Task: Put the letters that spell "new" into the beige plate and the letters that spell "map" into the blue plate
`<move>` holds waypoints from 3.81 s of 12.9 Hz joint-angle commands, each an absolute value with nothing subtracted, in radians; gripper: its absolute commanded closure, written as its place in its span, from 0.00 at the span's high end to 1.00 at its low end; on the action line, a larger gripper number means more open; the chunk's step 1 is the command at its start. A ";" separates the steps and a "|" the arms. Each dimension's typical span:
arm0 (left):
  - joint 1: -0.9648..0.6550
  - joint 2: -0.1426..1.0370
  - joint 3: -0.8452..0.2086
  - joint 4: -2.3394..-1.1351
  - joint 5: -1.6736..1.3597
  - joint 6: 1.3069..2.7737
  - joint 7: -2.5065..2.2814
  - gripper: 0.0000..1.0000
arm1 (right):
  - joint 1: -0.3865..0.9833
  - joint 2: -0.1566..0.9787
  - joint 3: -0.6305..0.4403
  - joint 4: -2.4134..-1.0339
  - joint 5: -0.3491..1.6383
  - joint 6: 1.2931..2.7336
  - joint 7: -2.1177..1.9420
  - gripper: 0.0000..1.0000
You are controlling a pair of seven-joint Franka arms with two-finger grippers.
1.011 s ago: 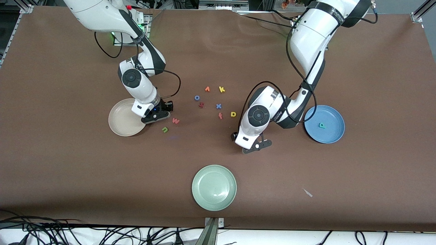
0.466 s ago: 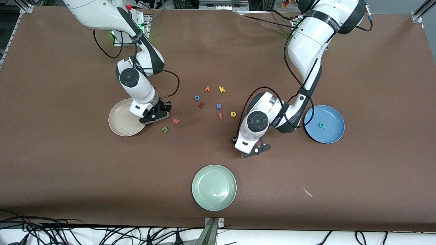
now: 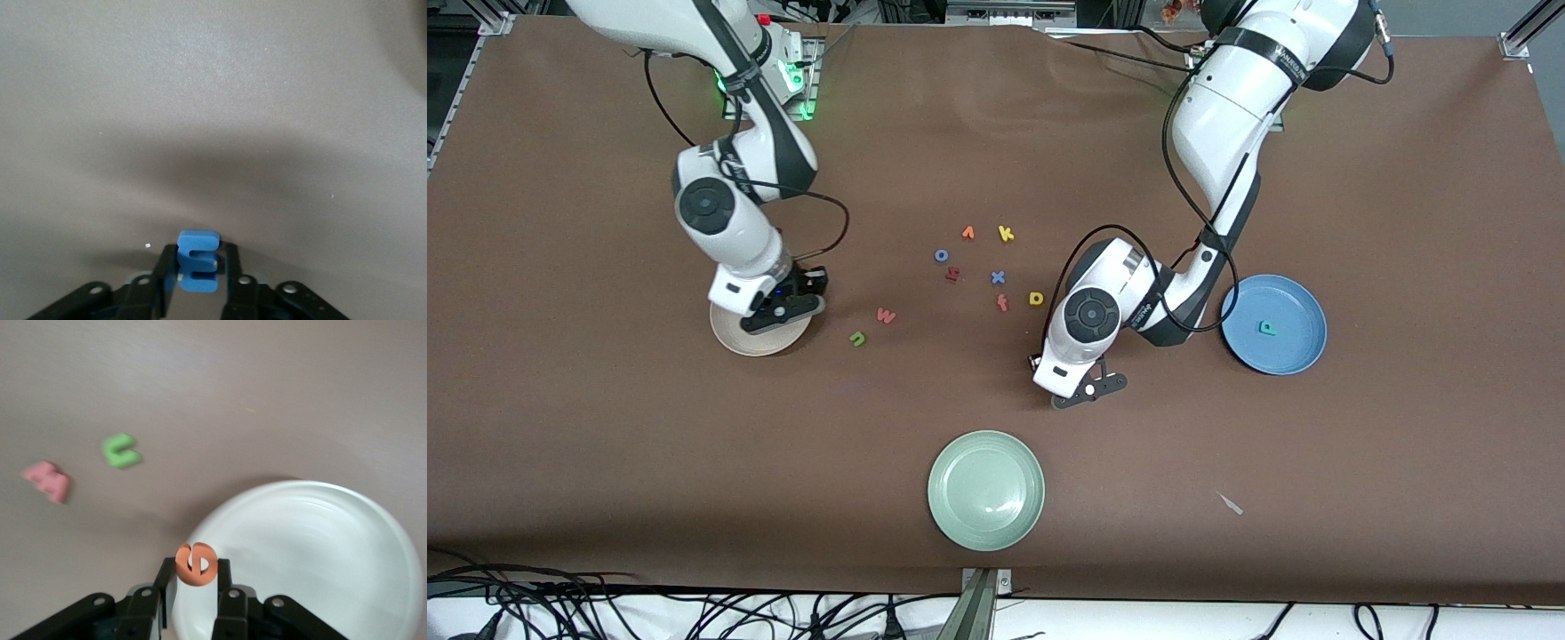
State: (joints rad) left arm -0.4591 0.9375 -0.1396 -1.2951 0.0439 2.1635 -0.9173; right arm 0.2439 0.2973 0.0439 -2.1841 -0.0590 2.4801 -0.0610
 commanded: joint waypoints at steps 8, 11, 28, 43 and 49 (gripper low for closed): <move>-0.391 0.850 -0.127 -1.264 0.064 1.897 -0.649 0.00 | 0.193 0.276 0.026 -2.215 -0.049 2.467 -0.109 0.76; -0.341 0.796 -0.126 -1.292 0.064 1.737 -0.468 0.00 | 0.193 0.313 0.084 -2.169 -0.049 2.470 -0.012 0.76; -0.022 0.354 -0.133 -2.089 0.241 2.212 -0.003 0.00 | 0.293 0.589 0.137 -1.993 -0.081 2.674 0.184 0.65; -0.053 0.439 -0.304 -1.956 0.043 2.235 -0.288 1.00 | 0.232 0.321 0.064 -2.124 -0.084 2.427 -0.036 0.18; -0.314 0.616 -0.298 -1.766 0.060 2.284 -0.655 1.00 | 0.167 0.282 0.063 -2.306 -0.077 2.603 -0.068 0.59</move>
